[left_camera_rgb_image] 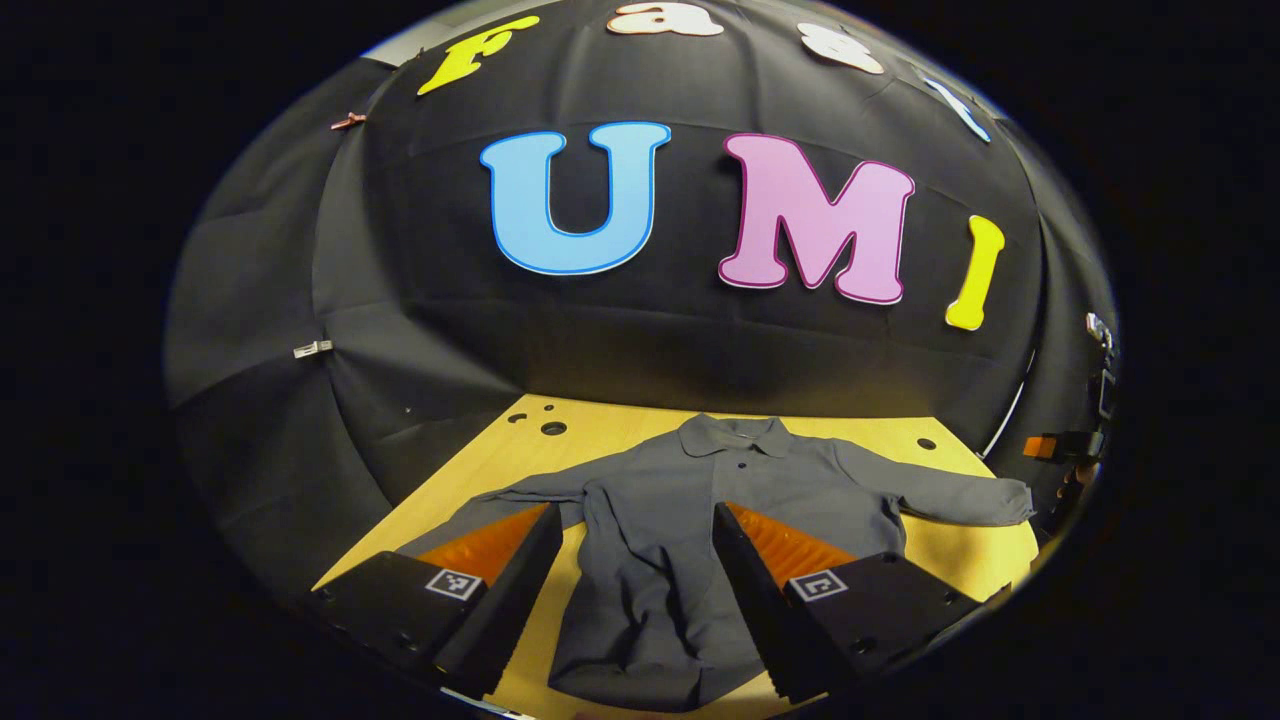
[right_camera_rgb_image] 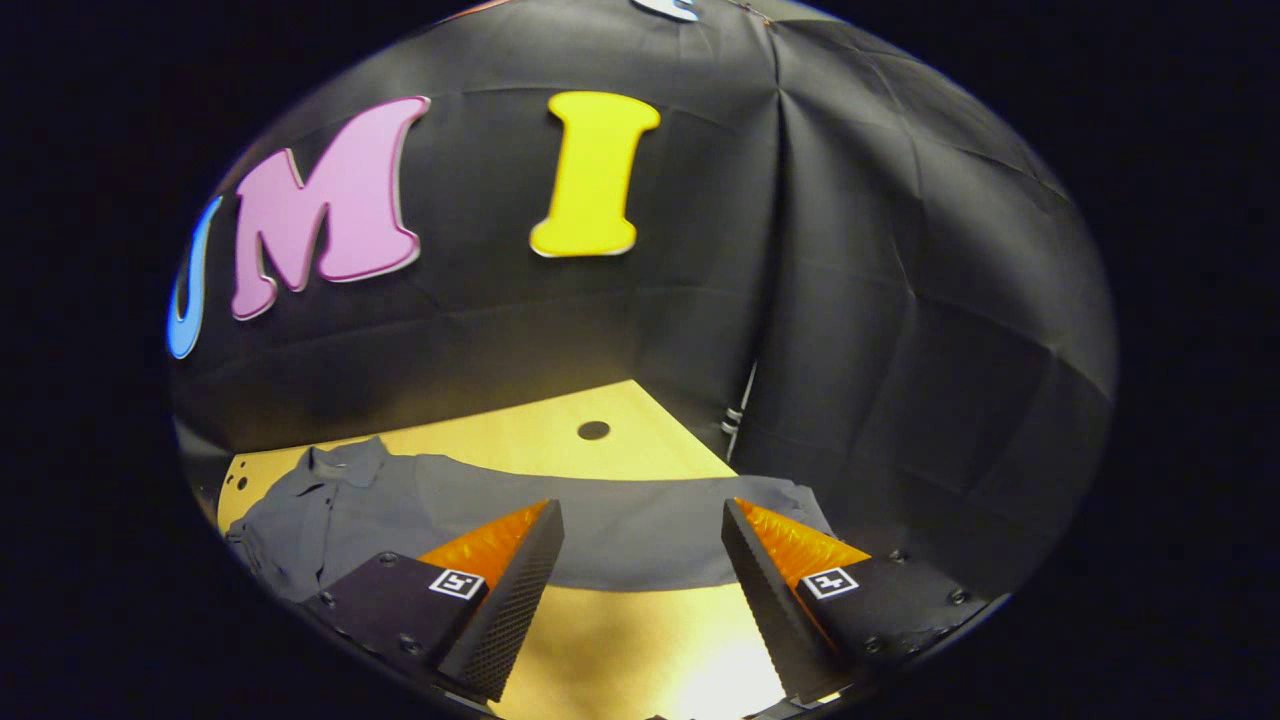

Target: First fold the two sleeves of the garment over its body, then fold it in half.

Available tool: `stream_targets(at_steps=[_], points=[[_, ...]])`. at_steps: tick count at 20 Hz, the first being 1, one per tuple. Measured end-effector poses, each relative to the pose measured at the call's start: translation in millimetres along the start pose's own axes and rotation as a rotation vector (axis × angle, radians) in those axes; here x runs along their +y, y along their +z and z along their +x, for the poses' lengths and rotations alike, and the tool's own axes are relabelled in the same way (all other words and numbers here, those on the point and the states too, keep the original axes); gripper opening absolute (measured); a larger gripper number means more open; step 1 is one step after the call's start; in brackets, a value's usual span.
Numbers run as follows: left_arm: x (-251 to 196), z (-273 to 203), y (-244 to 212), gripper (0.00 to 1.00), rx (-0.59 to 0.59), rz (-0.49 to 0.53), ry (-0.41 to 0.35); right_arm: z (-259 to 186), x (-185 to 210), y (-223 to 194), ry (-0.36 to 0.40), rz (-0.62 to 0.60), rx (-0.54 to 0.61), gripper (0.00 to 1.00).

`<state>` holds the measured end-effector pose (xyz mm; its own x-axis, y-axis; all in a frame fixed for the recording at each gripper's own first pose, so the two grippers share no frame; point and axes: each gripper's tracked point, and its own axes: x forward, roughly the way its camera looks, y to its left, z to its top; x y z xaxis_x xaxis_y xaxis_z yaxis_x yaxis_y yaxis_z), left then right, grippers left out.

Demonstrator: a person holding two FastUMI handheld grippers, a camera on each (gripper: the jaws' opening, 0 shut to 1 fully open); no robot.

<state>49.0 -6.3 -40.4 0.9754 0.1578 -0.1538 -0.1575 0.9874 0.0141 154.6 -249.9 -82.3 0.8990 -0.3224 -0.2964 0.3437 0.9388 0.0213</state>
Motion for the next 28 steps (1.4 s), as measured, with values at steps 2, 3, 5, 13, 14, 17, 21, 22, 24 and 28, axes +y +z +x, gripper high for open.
stream_targets(at_steps=[2, 3, 5, 13, 14, 17, 21, 22, 24, 28], points=[[-1, 3, -4, 0.96, 0.013, 0.011, 0.017, 19, -22, -10, -0.042, 0.018, 0.043, 0.99], [-3, 5, -7, 0.96, 0.025, 0.005, 0.022, 29, -34, -16, -0.065, 0.017, 0.066, 0.99], [-7, 10, -8, 0.96, 0.041, -0.016, 0.031, 47, -57, -26, -0.109, 0.017, 0.098, 0.99], [-2, 27, -19, 0.96, 0.130, -0.012, 0.116, 113, -116, -80, -0.214, 0.070, 0.324, 0.99], [-2, 27, -19, 0.96, 0.138, -0.018, 0.123, 120, -121, -87, -0.220, 0.090, 0.348, 0.98], [0, 28, -21, 0.96, 0.152, -0.017, 0.136, 129, -134, -106, -0.241, 0.130, 0.417, 0.98], [-2, 27, -26, 0.96, 0.189, -0.045, 0.132, 143, -142, -121, -0.256, 0.162, 0.459, 0.97], [-3, 27, -25, 0.96, 0.194, -0.055, 0.127, 143, -142, -123, -0.257, 0.163, 0.468, 0.97], [-8, 25, -23, 0.96, 0.195, -0.058, 0.122, 145, -142, -125, -0.263, 0.129, 0.471, 0.97], [-15, 31, -13, 0.96, 0.181, -0.059, 0.110, 141, -134, -126, -0.226, 0.082, 0.448, 0.92]])
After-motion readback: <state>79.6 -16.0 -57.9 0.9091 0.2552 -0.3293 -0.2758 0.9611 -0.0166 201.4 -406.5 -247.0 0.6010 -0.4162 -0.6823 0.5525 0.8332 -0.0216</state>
